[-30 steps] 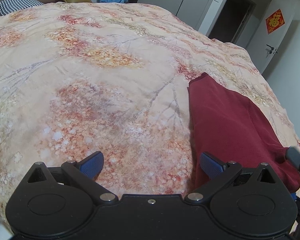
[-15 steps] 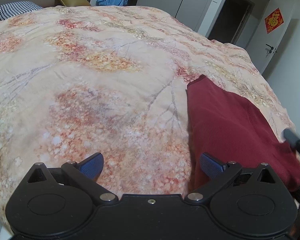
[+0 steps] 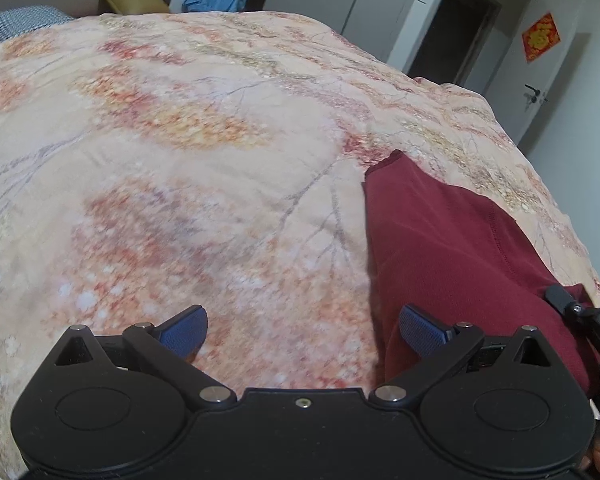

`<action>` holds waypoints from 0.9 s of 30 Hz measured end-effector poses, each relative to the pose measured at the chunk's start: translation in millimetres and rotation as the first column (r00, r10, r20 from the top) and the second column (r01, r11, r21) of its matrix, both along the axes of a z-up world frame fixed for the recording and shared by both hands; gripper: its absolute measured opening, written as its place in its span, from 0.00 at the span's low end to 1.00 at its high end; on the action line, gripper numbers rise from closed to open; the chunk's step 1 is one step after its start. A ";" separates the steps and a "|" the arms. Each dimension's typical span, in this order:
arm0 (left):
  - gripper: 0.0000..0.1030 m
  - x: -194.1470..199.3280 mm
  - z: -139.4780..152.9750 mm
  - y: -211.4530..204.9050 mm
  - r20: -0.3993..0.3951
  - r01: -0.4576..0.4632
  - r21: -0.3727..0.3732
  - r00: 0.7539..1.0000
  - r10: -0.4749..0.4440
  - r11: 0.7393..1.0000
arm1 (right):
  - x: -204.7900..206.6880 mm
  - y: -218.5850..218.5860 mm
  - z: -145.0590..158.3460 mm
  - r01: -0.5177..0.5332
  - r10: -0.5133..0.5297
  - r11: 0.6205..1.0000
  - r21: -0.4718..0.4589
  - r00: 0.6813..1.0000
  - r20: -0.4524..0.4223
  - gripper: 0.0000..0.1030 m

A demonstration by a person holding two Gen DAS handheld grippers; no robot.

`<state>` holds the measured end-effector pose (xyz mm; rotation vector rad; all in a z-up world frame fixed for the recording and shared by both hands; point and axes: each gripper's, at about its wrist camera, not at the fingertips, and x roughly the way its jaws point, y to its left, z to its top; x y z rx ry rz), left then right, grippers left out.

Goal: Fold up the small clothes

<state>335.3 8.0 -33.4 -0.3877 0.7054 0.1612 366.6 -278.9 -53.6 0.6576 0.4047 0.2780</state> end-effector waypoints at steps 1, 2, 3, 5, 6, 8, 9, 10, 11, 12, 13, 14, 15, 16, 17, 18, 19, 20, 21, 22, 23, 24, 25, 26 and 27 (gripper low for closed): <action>0.99 2.4 3.1 -2.8 0.004 0.010 0.007 1.000 -0.010 1.000 | -0.7 -3.1 1.2 -0.009 0.009 1.000 -0.004 1.000 0.009 0.23; 0.99 3.5 8.3 -7.0 0.014 0.025 0.012 1.000 -0.025 1.000 | -0.5 -7.2 3.7 -0.017 0.017 1.000 0.000 1.000 0.021 0.21; 0.99 4.0 13.3 -11.5 0.028 0.044 0.016 0.999 -0.044 0.999 | -2.9 -11.8 7.1 -0.019 0.019 1.000 -0.002 0.999 0.035 0.20; 0.99 3.9 21.3 -23.0 0.061 0.090 0.035 0.994 -0.092 0.995 | -12.8 -21.6 16.6 -0.003 0.006 0.999 -0.032 0.997 0.072 0.18; 0.99 4.3 22.4 -29.2 0.068 0.115 0.052 0.991 -0.118 0.992 | -20.0 -26.7 21.5 0.013 -0.007 0.998 -0.055 0.995 0.096 0.18; 0.99 6.0 18.1 -40.0 0.055 0.127 0.081 0.990 -0.132 0.989 | -34.5 -37.9 25.7 0.050 -0.040 0.995 -0.082 0.992 0.118 0.18; 0.99 7.3 13.7 -42.4 0.038 0.118 0.083 0.992 -0.121 0.990 | -37.7 -41.2 23.0 0.059 -0.050 0.995 -0.086 0.993 0.104 0.19; 0.99 7.8 9.6 -41.7 0.026 0.111 0.069 0.993 -0.113 0.991 | -37.9 -42.4 17.8 0.049 -0.042 0.994 -0.094 0.996 0.076 0.19; 0.99 7.6 6.5 -38.8 0.024 0.105 0.045 0.994 -0.106 0.993 | -36.2 -41.8 11.0 0.031 -0.028 0.994 -0.103 0.999 0.035 0.20; 0.99 6.8 4.5 -35.2 0.025 0.100 0.022 0.995 -0.100 0.995 | -34.3 -41.0 3.4 0.022 -0.022 0.995 -0.098 1.000 -0.007 0.23; 0.99 6.3 3.0 -31.8 0.024 0.099 0.004 0.995 -0.099 0.995 | -34.7 -40.5 -3.4 0.019 -0.021 0.997 -0.080 0.999 -0.025 0.27; 0.99 6.0 2.3 -29.5 0.021 0.097 -0.004 0.995 -0.097 0.995 | -36.3 -40.1 -7.5 0.024 -0.026 0.997 -0.069 0.999 -0.024 0.28; 0.99 5.7 1.9 -27.5 0.018 0.094 -0.007 0.995 -0.093 0.996 | -37.3 -39.2 -8.3 0.028 -0.029 0.997 -0.068 0.999 -0.016 0.30; 0.99 5.4 1.7 -26.4 0.018 0.092 -0.008 0.996 -0.091 0.996 | -38.0 -38.0 -7.3 0.031 -0.032 0.997 -0.075 0.999 -0.012 0.34; 0.99 5.6 2.3 -25.9 0.017 0.091 -0.010 0.996 -0.091 0.996 | -38.3 -36.1 -5.9 0.029 -0.030 0.996 -0.084 1.000 -0.007 0.37; 0.99 5.2 2.3 -25.7 0.017 0.089 -0.013 0.996 -0.089 0.996 | -38.8 -34.5 -4.8 0.025 -0.026 0.995 -0.093 1.000 -0.002 0.46; 0.99 4.9 2.7 -26.0 0.016 0.086 -0.015 0.996 -0.086 0.996 | -40.6 -33.7 -4.5 0.020 -0.020 0.995 -0.099 1.000 0.003 0.54; 0.99 4.5 3.3 -26.4 0.016 0.085 -0.015 0.996 -0.084 0.996 | -42.8 -33.1 -4.2 0.016 -0.015 0.994 -0.106 1.000 0.007 0.57; 0.99 4.2 4.0 -26.7 0.016 0.084 -0.014 0.996 -0.084 0.996 | -45.1 -36.4 -3.6 0.015 -0.014 0.993 -0.114 1.000 0.011 0.65; 0.99 3.9 4.9 -27.0 0.016 0.083 -0.013 0.996 -0.083 0.996 | -48.1 -35.7 -2.4 0.016 -0.014 0.992 -0.127 1.000 0.017 0.74; 0.99 3.3 6.4 -27.2 0.017 0.083 -0.010 0.996 -0.082 0.997 | -51.0 -35.8 -0.9 0.015 -0.012 0.990 -0.141 1.000 0.023 0.78; 0.99 2.4 8.8 -26.7 0.021 0.082 -0.008 0.996 -0.082 0.997 | -54.0 -37.3 1.1 0.013 -0.009 0.988 -0.155 1.000 0.028 0.86; 0.99 1.4 11.1 -26.5 0.030 0.084 -0.005 0.996 -0.084 0.996 | -57.7 -39.9 3.3 0.011 -0.006 0.986 -0.167 0.999 0.032 0.92; 0.99 0.4 13.6 -26.5 0.041 0.087 0.000 0.995 -0.087 0.996 | -61.0 -43.2 5.9 0.010 -0.004 0.985 -0.174 0.999 0.034 0.94; 0.99 0.0 16.0 -26.7 0.050 0.088 0.005 0.995 -0.088 0.996 | -63.1 -47.1 10.2 0.017 -0.010 0.984 -0.177 0.999 0.037 0.95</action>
